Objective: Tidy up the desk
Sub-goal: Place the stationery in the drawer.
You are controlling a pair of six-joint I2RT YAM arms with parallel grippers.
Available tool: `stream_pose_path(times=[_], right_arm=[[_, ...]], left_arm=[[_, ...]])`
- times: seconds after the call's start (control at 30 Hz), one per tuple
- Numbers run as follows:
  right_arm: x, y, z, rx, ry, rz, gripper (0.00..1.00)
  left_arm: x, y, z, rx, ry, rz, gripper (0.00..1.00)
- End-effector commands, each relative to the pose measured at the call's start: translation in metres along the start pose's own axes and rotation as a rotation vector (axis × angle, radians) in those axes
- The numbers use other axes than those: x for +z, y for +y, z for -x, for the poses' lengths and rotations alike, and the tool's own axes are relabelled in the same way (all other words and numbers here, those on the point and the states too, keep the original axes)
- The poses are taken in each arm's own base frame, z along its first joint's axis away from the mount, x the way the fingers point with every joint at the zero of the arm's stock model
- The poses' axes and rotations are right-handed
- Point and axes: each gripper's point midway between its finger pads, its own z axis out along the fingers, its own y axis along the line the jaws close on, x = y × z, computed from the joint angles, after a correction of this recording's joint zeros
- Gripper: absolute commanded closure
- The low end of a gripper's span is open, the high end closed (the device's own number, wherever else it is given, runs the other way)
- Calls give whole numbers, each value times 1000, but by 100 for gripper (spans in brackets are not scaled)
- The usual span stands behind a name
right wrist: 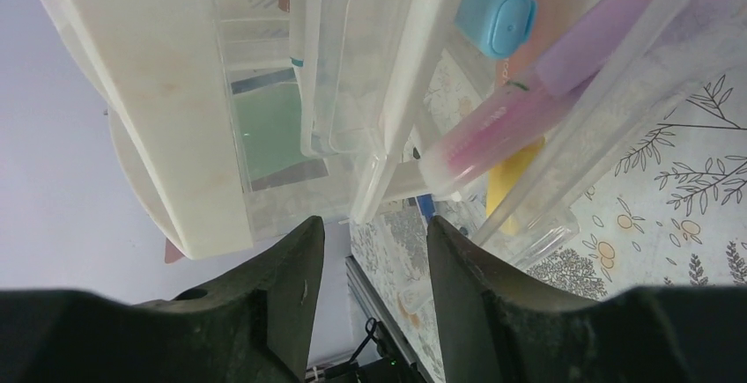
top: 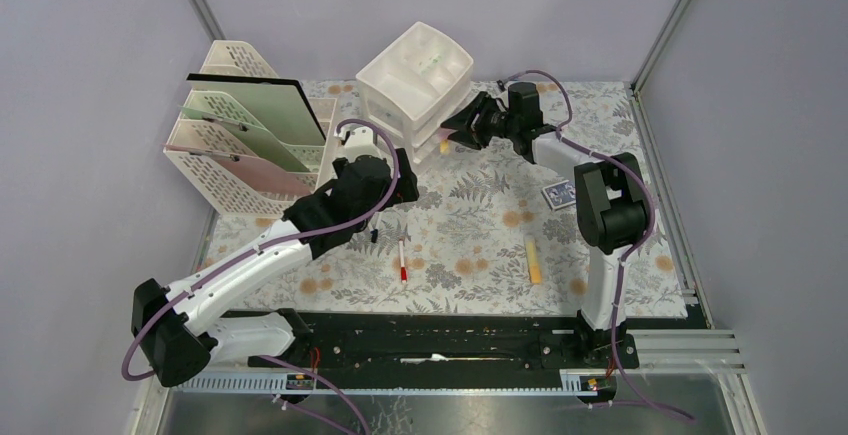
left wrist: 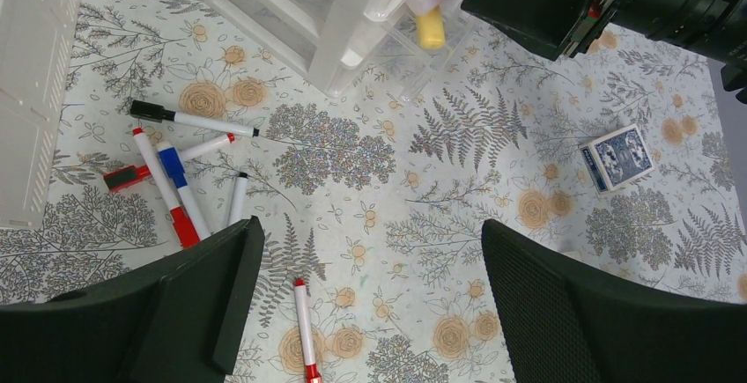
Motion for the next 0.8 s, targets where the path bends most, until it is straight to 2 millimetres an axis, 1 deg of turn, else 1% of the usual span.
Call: stream_pose_path(times=[0.0, 0.07, 0.17, 0.2, 0.33, 0.4, 0.47, 0.57, 0.6, 0.63, 0.77], right_arm=[[-10, 31, -8, -153, 18, 85, 46], [-19, 38, -11, -217, 25, 100, 46], [-29, 43, -20, -323, 50, 116, 46], [-35, 47, -23, -367, 54, 122, 46], [-56, 52, -37, -533, 98, 147, 46], [-71, 56, -48, -652, 153, 201, 46], [-90, 57, -59, -749, 213, 246, 46], [-114, 42, -68, -857, 278, 204, 45], [-121, 34, -72, -899, 305, 181, 45], [-130, 24, -81, -900, 353, 151, 45], [-154, -6, -97, -957, 452, 42, 44]], left_arm=[[-6, -15, 26, -39, -65, -48, 1], [-6, -15, 26, -40, -69, -54, 1], [-9, -17, 28, -53, -90, -83, 1], [-10, -19, 31, -61, -102, -97, 1], [-15, -20, 35, -112, -154, -155, 1], [-18, -18, 39, -161, -188, -174, 1], [-24, -15, 44, -201, -222, -203, 1], [-32, -14, 47, -235, -264, -253, 1], [-34, -13, 50, -246, -281, -263, 1], [-35, -11, 51, -254, -292, -269, 1], [-36, -7, 51, -263, -310, -274, 1]])
